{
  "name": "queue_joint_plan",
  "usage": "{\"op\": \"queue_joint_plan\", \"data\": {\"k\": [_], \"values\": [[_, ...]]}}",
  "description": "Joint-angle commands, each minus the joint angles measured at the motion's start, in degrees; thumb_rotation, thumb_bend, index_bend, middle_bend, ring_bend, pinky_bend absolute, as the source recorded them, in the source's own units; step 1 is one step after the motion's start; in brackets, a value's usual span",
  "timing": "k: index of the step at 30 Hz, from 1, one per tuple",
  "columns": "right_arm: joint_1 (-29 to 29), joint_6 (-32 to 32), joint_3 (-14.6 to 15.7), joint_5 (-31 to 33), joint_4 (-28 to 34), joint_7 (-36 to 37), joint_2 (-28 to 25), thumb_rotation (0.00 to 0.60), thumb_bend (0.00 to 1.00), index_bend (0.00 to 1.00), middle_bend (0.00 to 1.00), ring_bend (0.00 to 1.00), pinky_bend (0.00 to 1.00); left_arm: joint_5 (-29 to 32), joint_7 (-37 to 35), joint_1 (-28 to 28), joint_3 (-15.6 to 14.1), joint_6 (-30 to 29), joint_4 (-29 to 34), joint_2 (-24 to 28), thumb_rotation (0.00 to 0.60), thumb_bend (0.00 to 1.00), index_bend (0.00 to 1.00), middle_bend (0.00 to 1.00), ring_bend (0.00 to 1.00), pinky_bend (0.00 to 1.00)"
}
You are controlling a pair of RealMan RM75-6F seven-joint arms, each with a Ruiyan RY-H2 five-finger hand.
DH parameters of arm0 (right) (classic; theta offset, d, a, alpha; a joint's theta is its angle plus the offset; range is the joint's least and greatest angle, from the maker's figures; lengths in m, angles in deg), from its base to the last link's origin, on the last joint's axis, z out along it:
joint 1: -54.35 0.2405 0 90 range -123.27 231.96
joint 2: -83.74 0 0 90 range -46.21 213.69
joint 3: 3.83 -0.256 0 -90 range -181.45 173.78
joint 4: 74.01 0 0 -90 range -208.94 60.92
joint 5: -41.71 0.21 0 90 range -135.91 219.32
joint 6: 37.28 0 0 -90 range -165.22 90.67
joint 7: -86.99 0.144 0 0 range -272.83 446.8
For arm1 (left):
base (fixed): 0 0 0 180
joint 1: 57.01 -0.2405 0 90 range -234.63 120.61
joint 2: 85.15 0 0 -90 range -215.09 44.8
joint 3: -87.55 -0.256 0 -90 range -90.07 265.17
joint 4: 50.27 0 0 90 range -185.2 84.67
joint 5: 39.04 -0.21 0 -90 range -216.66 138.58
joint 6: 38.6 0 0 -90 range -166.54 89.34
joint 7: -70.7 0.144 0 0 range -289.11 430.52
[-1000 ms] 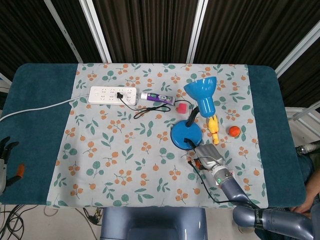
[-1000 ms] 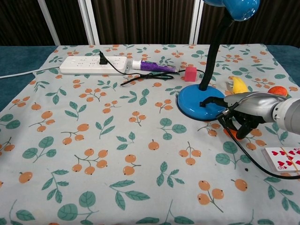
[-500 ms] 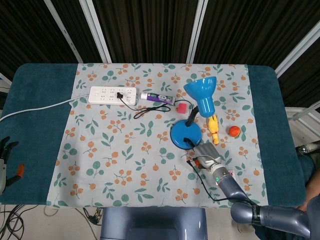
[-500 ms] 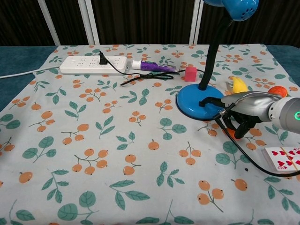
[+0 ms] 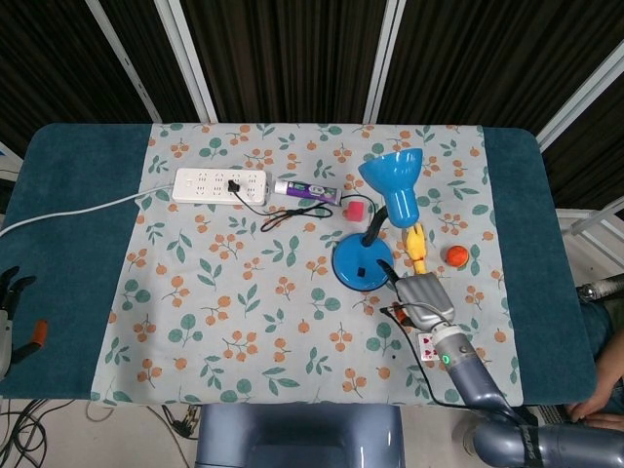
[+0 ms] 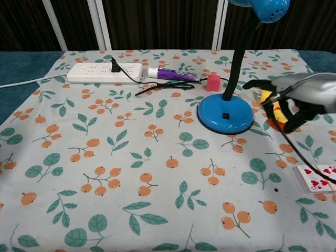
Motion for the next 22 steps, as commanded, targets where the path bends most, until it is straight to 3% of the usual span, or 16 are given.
{"op": "queue_joint_plan", "data": {"k": [1, 5, 6, 8, 10, 14, 22], "values": [[-6.69, -8.56, 4.26, -7.71, 5.74, 1.68, -6.59, 0.600, 0.42, 0.00, 0.24, 0.30, 1.00, -0.11, 0.17, -0.03, -0.03, -0.13, 0.04, -0.05, 0.600, 0.40, 0.19, 0.06, 0.00, 0.07], [-13.16, -17.61, 7.40, -14.77, 4.01, 5.27, -8.62, 0.600, 0.38, 0.00, 0.12, 0.17, 0.99, -0.20, 0.49, -0.09, -0.08, -0.32, 0.13, -0.14, 0.600, 0.40, 0.19, 0.06, 0.00, 0.07], [-15.81, -21.12, 8.57, -17.67, 1.93, 7.79, -8.46, 0.600, 0.38, 0.00, 0.11, 0.15, 0.89, -0.24, 0.59, -0.12, -0.08, -0.43, 0.17, -0.18, 0.600, 0.40, 0.19, 0.06, 0.00, 0.07], [-19.85, -25.84, 10.25, -21.12, -2.32, 12.70, -7.92, 0.600, 0.35, 0.00, 0.07, 0.11, 0.33, -0.33, 0.78, -0.18, -0.08, -0.63, 0.22, -0.24, 0.600, 0.40, 0.19, 0.06, 0.00, 0.07], [-23.33, -29.01, 11.43, -23.00, -6.91, 17.53, -7.33, 0.600, 0.33, 0.00, 0.06, 0.09, 0.01, -0.36, 1.01, -0.22, -0.09, -0.76, 0.28, -0.32, 0.600, 0.40, 0.19, 0.06, 0.00, 0.07], [-26.37, -30.14, 11.81, -24.07, -11.70, 22.39, -7.51, 0.600, 0.32, 0.00, 0.03, 0.06, 0.00, -0.51, 1.25, -0.25, -0.13, -0.89, 0.42, -0.38, 0.600, 0.40, 0.19, 0.06, 0.00, 0.07], [-27.91, -31.06, 9.59, -26.71, -13.49, 22.67, -8.11, 0.600, 0.32, 0.00, 0.03, 0.06, 0.00, -0.74, 1.05, -0.20, -0.24, -0.71, 0.12, -0.27, 0.600, 0.40, 0.19, 0.06, 0.00, 0.07]]}}
